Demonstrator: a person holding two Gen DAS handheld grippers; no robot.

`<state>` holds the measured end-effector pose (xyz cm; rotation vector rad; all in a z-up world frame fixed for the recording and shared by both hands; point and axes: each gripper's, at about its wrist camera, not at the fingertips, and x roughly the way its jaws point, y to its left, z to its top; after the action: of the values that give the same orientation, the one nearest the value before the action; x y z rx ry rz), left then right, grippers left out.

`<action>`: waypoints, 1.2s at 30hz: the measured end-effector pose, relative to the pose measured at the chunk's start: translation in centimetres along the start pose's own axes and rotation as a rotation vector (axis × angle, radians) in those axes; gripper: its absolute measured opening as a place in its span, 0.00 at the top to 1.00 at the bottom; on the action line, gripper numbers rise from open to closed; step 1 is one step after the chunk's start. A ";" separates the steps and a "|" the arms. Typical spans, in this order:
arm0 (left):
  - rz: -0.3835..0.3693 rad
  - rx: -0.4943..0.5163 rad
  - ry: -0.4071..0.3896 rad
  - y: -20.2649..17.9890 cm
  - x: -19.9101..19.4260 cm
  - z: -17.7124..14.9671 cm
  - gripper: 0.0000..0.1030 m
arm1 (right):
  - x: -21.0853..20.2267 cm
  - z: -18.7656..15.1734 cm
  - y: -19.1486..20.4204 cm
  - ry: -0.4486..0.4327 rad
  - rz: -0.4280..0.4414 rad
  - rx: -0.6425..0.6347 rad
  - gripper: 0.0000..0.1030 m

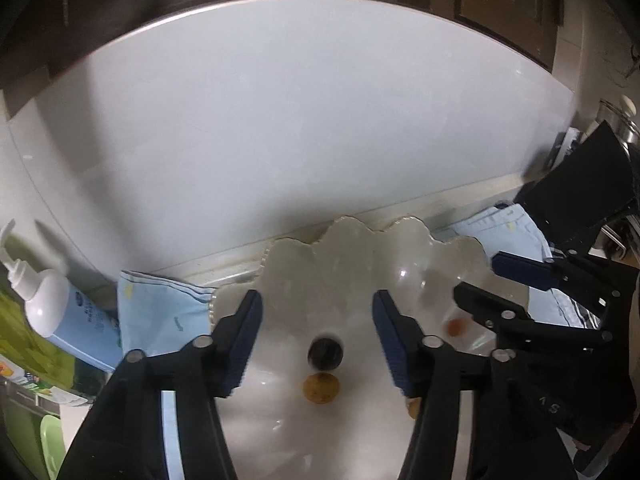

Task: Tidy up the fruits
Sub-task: 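Open both grippers to release the plum and date into the bowl, then withdraw both tools from the bowl toward the remaining fruits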

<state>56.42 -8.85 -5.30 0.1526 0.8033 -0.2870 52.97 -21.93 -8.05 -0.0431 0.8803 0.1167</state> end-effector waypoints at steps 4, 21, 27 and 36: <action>0.032 -0.013 -0.004 0.5 -0.5 0.0 0.38 | -0.5 -0.1 0.0 -0.011 -0.016 0.002 0.49; 0.083 0.017 -0.164 -1.1 -8.4 -0.4 0.18 | -7.7 -1.5 0.5 -0.152 -0.066 0.000 0.35; 0.082 0.017 -0.208 -1.5 -11.3 -1.1 0.17 | -10.7 -2.3 0.6 -0.198 -0.084 0.003 0.35; 0.072 0.025 -0.283 -2.3 -15.8 -3.0 0.14 | -15.4 -3.7 1.0 -0.267 -0.088 0.013 0.35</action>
<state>43.18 -7.24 4.07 0.1596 0.5129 -0.2442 40.27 -22.53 1.47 -0.0527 0.6112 0.0335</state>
